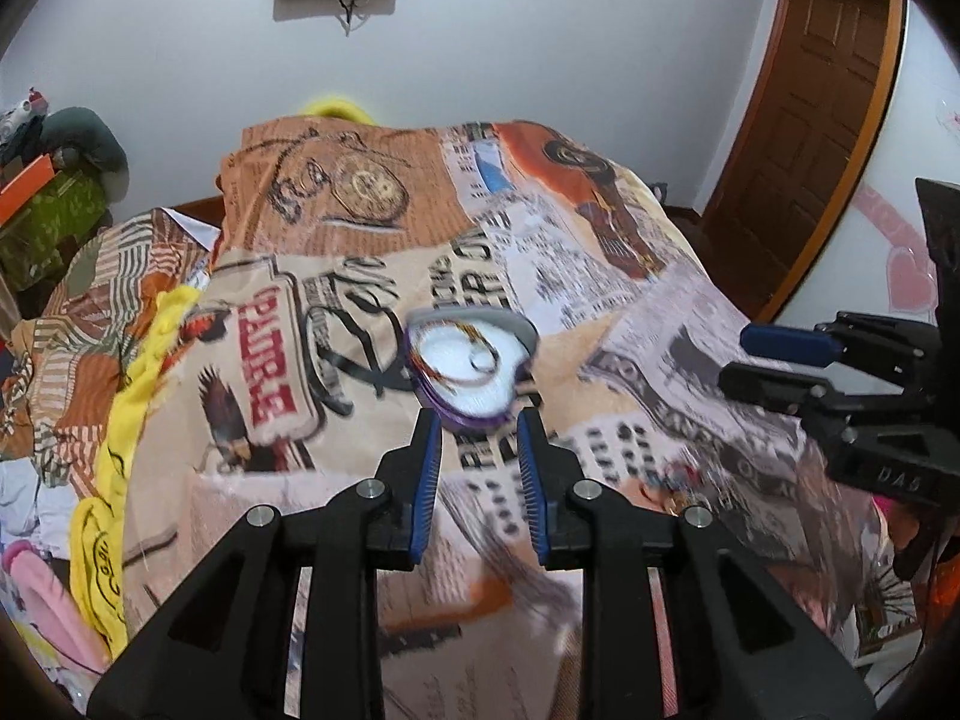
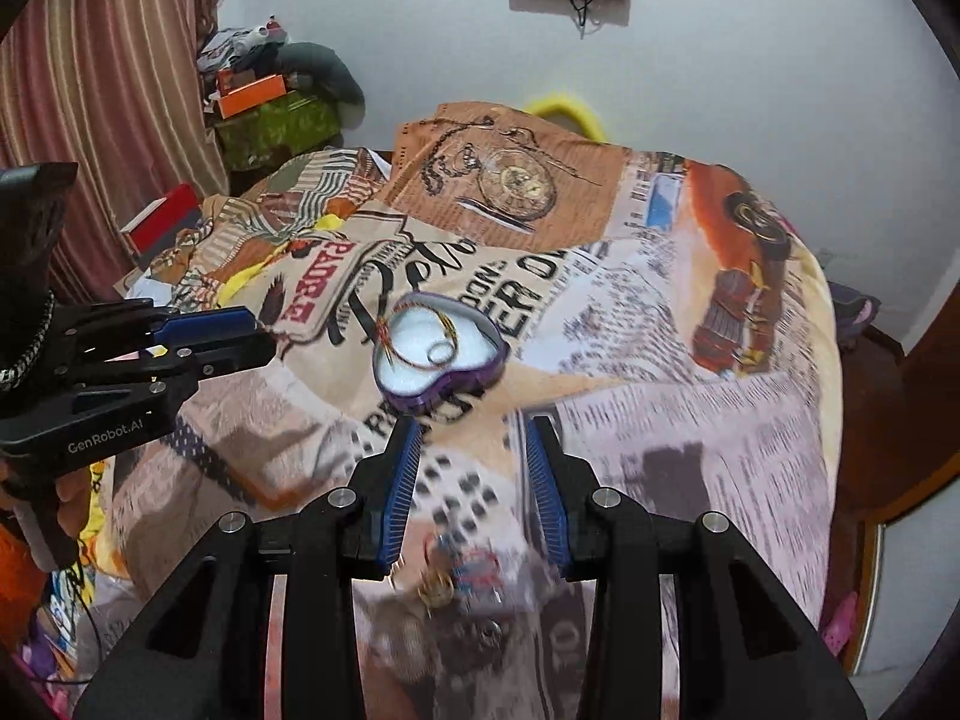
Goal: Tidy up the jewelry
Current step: 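Move both open tools back over the jewelry pile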
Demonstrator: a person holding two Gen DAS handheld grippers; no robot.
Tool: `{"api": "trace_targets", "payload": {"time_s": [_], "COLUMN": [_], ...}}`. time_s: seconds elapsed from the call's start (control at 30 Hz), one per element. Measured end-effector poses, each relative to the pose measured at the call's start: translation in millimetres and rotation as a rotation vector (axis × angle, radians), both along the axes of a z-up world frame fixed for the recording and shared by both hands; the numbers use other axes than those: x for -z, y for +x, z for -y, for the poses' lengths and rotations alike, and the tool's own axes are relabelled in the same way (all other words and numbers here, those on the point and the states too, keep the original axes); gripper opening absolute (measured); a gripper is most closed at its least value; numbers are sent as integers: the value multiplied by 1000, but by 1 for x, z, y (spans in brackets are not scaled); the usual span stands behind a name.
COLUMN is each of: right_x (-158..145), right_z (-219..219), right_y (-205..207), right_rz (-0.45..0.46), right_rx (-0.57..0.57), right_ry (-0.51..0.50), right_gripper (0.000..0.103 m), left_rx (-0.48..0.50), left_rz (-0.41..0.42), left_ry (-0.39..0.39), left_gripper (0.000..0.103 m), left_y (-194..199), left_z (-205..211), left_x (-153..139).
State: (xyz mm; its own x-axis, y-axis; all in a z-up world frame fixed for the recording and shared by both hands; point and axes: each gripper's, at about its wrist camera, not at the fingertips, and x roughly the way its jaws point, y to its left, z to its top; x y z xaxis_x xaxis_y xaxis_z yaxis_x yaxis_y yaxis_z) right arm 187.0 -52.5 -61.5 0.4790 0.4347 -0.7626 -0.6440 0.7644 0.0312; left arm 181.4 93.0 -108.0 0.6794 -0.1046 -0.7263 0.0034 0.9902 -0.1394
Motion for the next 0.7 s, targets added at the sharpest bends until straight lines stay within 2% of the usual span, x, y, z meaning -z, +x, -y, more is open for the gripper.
{"api": "trace_targets", "payload": {"time_s": [0.33, 0.63, 0.7], "right_x": [22, 51, 56], "right_z": [44, 65, 66], "right_y": [-24, -41, -44], "right_rz": [-16, -79, -100], "right_rx": [59, 61, 50], "right_ry": [-20, -41, -40], "right_gripper": [34, 34, 34], "left_rx": [95, 188, 202], "left_rz": [-92, -154, -165], "left_ry": [-29, -57, -48], "left_gripper": [25, 25, 32], "left_y": [-19, -13, -12], "left_z": [40, 73, 78], "left_x": [32, 53, 58]}}
